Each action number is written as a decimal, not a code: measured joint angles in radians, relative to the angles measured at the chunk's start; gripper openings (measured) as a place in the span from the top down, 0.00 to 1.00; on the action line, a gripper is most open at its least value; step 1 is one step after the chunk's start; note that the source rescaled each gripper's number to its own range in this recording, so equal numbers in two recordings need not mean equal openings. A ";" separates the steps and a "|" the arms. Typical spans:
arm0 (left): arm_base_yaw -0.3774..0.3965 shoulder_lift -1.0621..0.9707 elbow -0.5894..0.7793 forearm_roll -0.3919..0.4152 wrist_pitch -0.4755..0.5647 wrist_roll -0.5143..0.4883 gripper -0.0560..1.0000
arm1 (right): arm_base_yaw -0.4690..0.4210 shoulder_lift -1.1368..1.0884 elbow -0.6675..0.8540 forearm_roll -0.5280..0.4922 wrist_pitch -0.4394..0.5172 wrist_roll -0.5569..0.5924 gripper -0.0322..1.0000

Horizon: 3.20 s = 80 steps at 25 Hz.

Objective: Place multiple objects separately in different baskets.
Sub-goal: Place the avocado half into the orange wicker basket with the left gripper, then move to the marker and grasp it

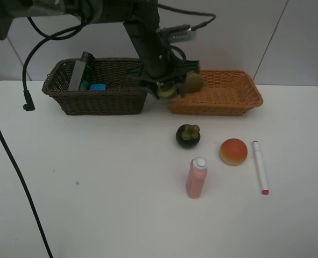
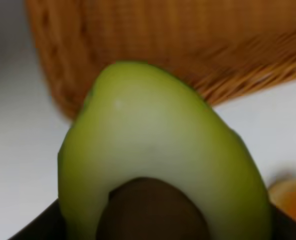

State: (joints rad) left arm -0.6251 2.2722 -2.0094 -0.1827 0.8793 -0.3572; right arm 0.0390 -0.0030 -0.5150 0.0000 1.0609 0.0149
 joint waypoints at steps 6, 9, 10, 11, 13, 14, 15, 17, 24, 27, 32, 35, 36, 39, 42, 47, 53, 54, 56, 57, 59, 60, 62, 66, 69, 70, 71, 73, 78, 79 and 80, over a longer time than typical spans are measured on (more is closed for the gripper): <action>0.000 0.096 -0.158 -0.027 -0.118 0.025 0.49 | 0.000 0.000 0.000 0.000 0.000 0.000 0.00; 0.000 0.150 -0.175 -0.027 -0.213 0.077 0.47 | 0.000 0.000 0.000 0.000 0.000 0.000 0.00; 0.000 0.164 -0.175 -0.026 -0.234 0.085 0.38 | 0.000 0.000 0.000 0.000 0.000 0.000 0.00; 0.000 0.175 -0.175 -0.025 -0.258 0.092 0.29 | 0.000 0.000 0.000 0.000 0.000 0.000 0.00; 0.000 0.189 -0.175 -0.025 -0.296 0.100 0.09 | 0.000 0.000 0.000 0.000 0.000 0.000 0.00; 0.000 0.194 -0.175 -0.025 -0.307 0.101 0.05 | 0.000 0.000 0.000 0.000 0.000 0.000 0.00; 0.000 0.197 -0.175 -0.025 -0.318 0.101 0.03 | 0.000 0.000 0.000 0.000 0.000 0.000 0.00; 0.000 0.200 -0.175 -0.025 -0.323 0.101 0.01 | 0.000 0.000 0.000 0.000 0.000 0.000 0.00; 0.000 0.200 -0.175 -0.025 -0.274 0.101 0.00 | 0.000 0.000 0.000 0.000 0.000 0.000 0.00; 0.000 0.184 -0.175 -0.026 -0.170 0.102 0.00 | 0.000 0.000 0.000 0.000 0.000 0.000 0.00; 0.001 0.106 -0.178 -0.026 0.093 0.102 0.00 | 0.000 0.000 0.000 0.000 0.000 0.000 0.00; 0.011 0.075 -0.180 -0.008 0.277 0.102 0.00 | 0.000 0.000 0.000 0.000 0.000 0.000 0.00; 0.018 0.066 -0.176 0.003 0.305 0.102 0.00 | 0.000 0.000 0.000 0.000 0.000 0.000 0.00; 0.043 0.035 -0.137 0.017 0.317 0.102 0.00 | 0.000 0.000 0.000 0.000 0.000 0.000 0.00; 0.076 -0.008 -0.083 0.033 0.317 0.122 0.00 | 0.000 0.000 0.000 0.000 0.000 0.000 0.00; 0.198 -0.165 0.098 0.081 0.317 0.134 0.00 | 0.000 0.000 0.000 0.000 0.000 0.000 0.00; 0.391 -0.423 0.429 0.115 0.318 0.153 0.00 | 0.000 0.000 0.000 0.000 0.000 0.000 0.00; 0.414 -0.473 0.487 0.116 0.318 0.153 0.00 | 0.000 0.000 0.000 0.000 0.000 0.000 0.00; 0.447 -0.567 0.588 0.116 0.318 0.155 0.00 | 0.000 0.000 0.000 0.000 0.000 0.000 0.00; 0.459 -0.620 0.640 0.117 0.318 0.156 0.00 | 0.000 0.000 0.000 0.000 0.000 0.000 0.00; 0.467 -0.724 0.729 0.117 0.318 0.157 0.00 | 0.000 0.000 0.000 0.000 0.000 0.000 0.00; 0.467 -0.781 0.776 0.116 0.319 0.161 0.00 | 0.000 0.000 0.000 0.000 0.000 0.000 0.00; 0.467 -0.906 0.856 0.116 0.319 0.170 0.00 | 0.000 0.000 0.000 0.000 0.000 0.000 0.00; 0.467 -1.148 1.007 0.115 0.319 0.198 0.00 | 0.000 0.000 0.000 0.000 0.000 0.000 0.00; 0.467 -1.328 1.097 0.115 0.320 0.209 0.00 | 0.000 0.000 0.000 0.000 0.000 0.000 0.00; 0.467 -1.381 1.125 0.115 0.321 0.215 0.00 | 0.000 0.000 0.000 0.000 0.000 0.000 0.00; 0.467 -1.446 1.151 0.115 0.321 0.224 0.00 | 0.000 0.000 0.000 0.000 0.000 0.000 0.00; 0.467 -1.576 1.198 0.115 0.322 0.243 0.00 | 0.000 0.000 0.000 0.000 0.000 0.000 0.00; 0.467 -1.860 1.308 0.115 0.323 0.309 0.00 | 0.000 0.000 0.000 0.000 0.000 0.000 0.00; 0.467 -1.912 1.329 0.115 0.323 0.329 0.00 | 0.000 0.000 0.000 0.000 0.000 0.000 0.00; 0.467 -1.961 1.347 0.114 0.324 0.347 0.00 | 0.000 0.000 0.000 0.000 0.000 0.000 0.00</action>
State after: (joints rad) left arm -0.1580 0.3114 -0.6627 -0.0689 1.2030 -0.0102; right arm 0.0390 -0.0030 -0.5150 0.0000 1.0609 0.0149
